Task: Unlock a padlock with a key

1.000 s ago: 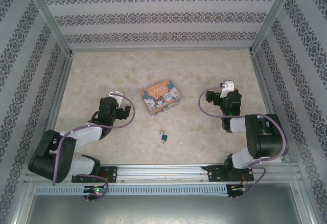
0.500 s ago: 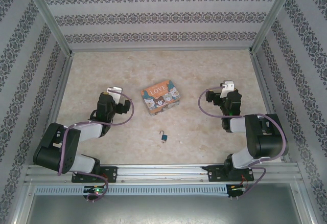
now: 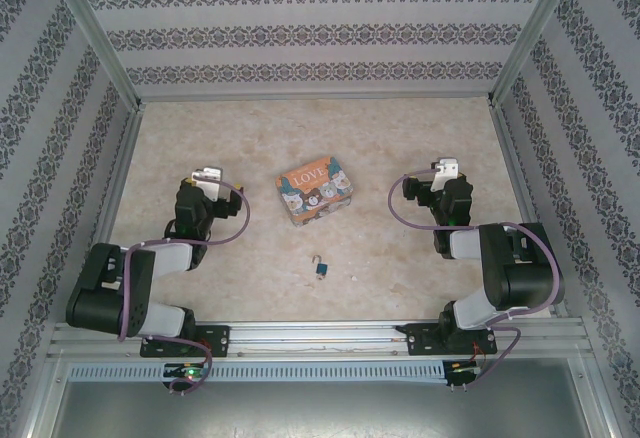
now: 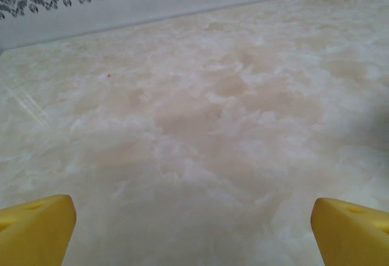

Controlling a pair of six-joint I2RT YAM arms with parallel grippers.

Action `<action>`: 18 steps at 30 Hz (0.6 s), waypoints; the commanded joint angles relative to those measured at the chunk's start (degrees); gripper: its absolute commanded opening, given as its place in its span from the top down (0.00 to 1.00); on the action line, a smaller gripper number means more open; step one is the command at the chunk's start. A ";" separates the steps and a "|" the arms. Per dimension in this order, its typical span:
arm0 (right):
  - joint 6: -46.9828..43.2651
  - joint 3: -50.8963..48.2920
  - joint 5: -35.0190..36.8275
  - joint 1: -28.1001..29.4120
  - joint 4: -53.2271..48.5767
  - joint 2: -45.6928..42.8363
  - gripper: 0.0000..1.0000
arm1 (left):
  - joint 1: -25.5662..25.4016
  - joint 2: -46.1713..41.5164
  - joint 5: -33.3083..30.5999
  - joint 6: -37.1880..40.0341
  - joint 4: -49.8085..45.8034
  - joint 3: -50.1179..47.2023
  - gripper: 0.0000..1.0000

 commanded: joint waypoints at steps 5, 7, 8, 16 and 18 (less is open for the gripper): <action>0.76 0.63 0.79 -0.43 0.58 0.16 0.02 | 2.84 12.70 1.09 -2.20 28.43 -6.22 0.01; 0.76 0.61 0.68 -0.45 0.60 0.17 0.02 | 3.37 11.64 1.10 -3.22 26.87 -6.49 0.01; 0.76 0.61 0.68 -0.49 0.60 0.21 0.01 | 3.53 11.52 1.28 -3.41 26.28 -6.25 0.01; 0.84 0.69 0.68 -0.52 0.60 0.21 0.02 | 5.16 10.26 2.21 -5.09 5.80 3.67 0.01; 0.83 0.69 0.68 -0.56 0.51 0.21 0.02 | 6.29 10.62 3.75 -5.78 7.42 3.16 0.01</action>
